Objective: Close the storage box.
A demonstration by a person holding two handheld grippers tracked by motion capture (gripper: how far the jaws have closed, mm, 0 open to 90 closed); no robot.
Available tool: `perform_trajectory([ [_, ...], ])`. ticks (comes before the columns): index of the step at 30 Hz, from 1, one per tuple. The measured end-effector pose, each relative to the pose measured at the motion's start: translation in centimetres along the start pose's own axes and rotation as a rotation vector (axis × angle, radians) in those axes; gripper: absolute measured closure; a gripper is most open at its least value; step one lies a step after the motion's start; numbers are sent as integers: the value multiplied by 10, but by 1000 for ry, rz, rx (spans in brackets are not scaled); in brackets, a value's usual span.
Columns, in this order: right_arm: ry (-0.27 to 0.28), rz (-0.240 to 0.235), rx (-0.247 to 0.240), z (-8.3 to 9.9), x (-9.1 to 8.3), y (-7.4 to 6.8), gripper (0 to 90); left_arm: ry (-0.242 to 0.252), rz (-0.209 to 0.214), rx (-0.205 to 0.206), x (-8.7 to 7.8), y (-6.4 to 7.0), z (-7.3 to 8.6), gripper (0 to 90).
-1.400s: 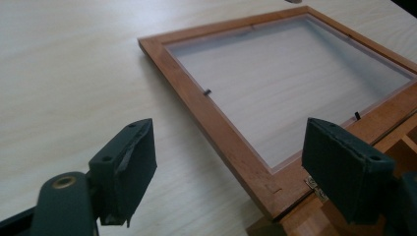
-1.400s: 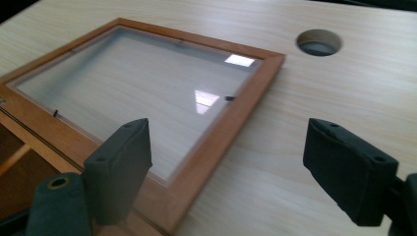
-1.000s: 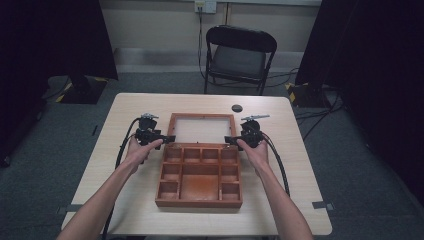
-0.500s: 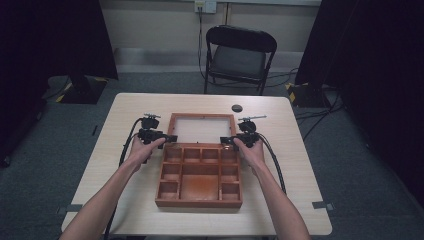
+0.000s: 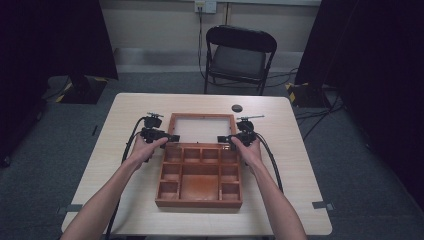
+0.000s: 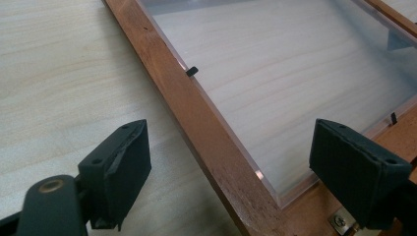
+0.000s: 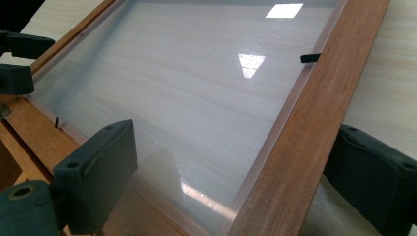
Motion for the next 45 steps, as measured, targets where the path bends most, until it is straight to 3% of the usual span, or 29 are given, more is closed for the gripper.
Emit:
perform_trajectory([
  [10, 1, -23, 34, 2, 1, 2, 77, 28, 1, 9, -1, 1, 3, 168],
  [12, -3, -32, 38, 2, 2, 2, 78, 37, 13, 8, 0, 1, 5, 170],
  [14, -9, -48, 46, 2, 3, 0, 80, 53, 36, -17, 1, 0, 7, 170],
  [21, -24, -66, 52, 1, 5, -1, 80, 37, 47, -14, 2, 0, 5, 169],
  [29, 46, -53, 55, 2, 4, 1, 125, 34, 57, -19, 3, -1, 4, 169],
  [35, 87, -25, 38, 2, 2, 0, 151, 39, 110, -69, 7, -4, 4, 169],
  [39, 98, -31, 38, 3, 1, 1, 159, 24, 107, -50, 7, -4, 3, 170],
  [45, 139, -10, 4, 1, -3, -1, 205, 42, 130, -62, 9, 1, 0, 179],
])
Point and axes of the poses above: each handheld gripper's, and its own axes: x roughly forward along the jaws, z roughly out of its underside, y roughly to its right, the point moved 3 cm from there along x, roughly forward along the jaws, and after that the axes turned 3 degrees about -y, right-handed, at the moved point
